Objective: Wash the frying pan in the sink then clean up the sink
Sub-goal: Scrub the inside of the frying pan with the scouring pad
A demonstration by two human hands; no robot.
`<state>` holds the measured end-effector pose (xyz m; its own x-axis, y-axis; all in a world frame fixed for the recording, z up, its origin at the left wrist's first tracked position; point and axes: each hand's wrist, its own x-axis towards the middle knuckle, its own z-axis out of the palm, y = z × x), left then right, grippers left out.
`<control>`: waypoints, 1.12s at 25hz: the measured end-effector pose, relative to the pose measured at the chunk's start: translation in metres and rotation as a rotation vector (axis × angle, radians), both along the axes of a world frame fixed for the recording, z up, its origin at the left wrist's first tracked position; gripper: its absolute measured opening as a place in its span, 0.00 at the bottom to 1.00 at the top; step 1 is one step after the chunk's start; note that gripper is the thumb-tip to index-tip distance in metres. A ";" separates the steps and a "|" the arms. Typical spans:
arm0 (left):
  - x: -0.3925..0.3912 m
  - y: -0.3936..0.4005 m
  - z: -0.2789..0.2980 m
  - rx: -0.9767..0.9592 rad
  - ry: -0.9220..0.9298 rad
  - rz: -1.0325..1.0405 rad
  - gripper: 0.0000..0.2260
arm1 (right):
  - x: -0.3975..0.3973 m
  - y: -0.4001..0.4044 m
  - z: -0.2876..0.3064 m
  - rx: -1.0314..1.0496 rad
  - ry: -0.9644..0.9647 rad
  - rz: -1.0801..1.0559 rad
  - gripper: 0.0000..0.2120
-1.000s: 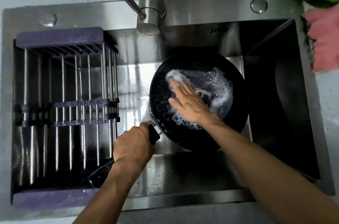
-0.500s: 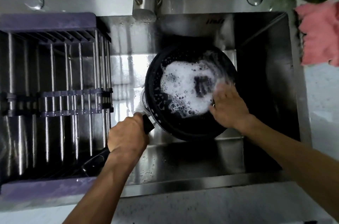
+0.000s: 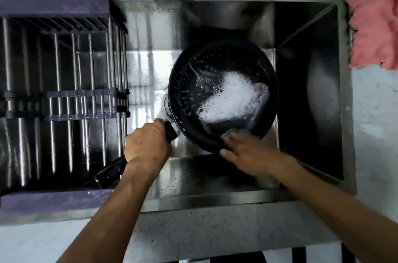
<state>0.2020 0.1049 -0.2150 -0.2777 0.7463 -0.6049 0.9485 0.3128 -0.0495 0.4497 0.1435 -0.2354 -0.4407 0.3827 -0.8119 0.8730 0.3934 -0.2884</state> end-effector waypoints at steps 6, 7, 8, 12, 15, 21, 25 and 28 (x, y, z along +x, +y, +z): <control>-0.002 0.000 -0.003 -0.029 -0.020 -0.013 0.14 | -0.039 0.086 -0.050 0.347 -0.166 0.049 0.37; -0.001 0.000 -0.002 -0.032 -0.017 -0.017 0.14 | -0.025 0.075 -0.045 0.325 -0.240 0.046 0.37; -0.002 0.000 -0.002 -0.022 -0.013 -0.026 0.14 | -0.019 0.053 -0.040 0.256 -0.234 0.034 0.36; -0.001 -0.002 -0.005 -0.002 -0.009 -0.044 0.13 | -0.057 0.043 -0.058 0.043 0.189 -0.087 0.30; -0.001 -0.001 -0.009 0.015 -0.013 -0.030 0.13 | -0.024 0.083 -0.063 0.133 -0.003 -0.286 0.31; 0.000 -0.001 -0.004 -0.004 -0.001 -0.048 0.14 | -0.066 0.063 -0.064 0.041 0.291 -0.198 0.27; -0.001 0.000 -0.003 -0.006 0.013 -0.044 0.12 | -0.014 0.050 -0.057 0.158 0.018 -0.210 0.29; 0.002 0.001 -0.002 -0.032 0.004 -0.052 0.12 | -0.068 0.029 -0.064 -0.033 0.381 -0.090 0.27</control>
<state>0.2040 0.1055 -0.2167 -0.2413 0.7398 -0.6280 0.9632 0.2615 -0.0622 0.3814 0.1729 -0.2996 -0.6789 0.4102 -0.6090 0.7314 0.3051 -0.6098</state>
